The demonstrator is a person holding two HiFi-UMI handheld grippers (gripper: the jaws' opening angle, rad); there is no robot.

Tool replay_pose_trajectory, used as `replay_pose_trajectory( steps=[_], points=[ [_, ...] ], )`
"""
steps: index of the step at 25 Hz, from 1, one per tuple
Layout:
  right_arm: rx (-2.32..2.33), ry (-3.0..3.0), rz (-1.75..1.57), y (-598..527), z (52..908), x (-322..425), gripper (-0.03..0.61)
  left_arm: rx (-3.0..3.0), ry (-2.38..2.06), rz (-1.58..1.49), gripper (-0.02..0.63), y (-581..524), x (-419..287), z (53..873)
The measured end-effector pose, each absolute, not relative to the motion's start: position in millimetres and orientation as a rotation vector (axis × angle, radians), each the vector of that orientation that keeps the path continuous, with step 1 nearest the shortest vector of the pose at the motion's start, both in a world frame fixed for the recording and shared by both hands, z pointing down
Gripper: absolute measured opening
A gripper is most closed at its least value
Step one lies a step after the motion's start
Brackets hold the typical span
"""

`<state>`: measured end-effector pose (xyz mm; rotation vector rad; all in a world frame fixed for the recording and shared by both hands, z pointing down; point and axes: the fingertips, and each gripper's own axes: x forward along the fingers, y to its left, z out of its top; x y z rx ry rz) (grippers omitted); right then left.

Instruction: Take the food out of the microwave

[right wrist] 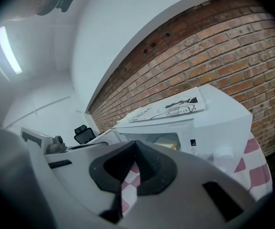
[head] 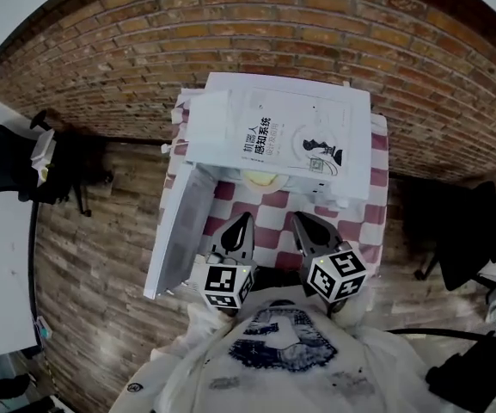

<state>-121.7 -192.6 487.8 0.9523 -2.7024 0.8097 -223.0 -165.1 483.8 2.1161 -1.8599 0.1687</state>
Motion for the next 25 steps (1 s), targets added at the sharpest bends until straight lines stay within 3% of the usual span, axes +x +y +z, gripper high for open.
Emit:
replay_pose_trajectory(
  steps=[25],
  points=[
    [1.273, -2.624, 0.775, -184.9, 490.9, -126.6, 0.014, 2.276, -1.598, 0.183, 0.009, -190.2, -226.9, 515.8]
  ],
)
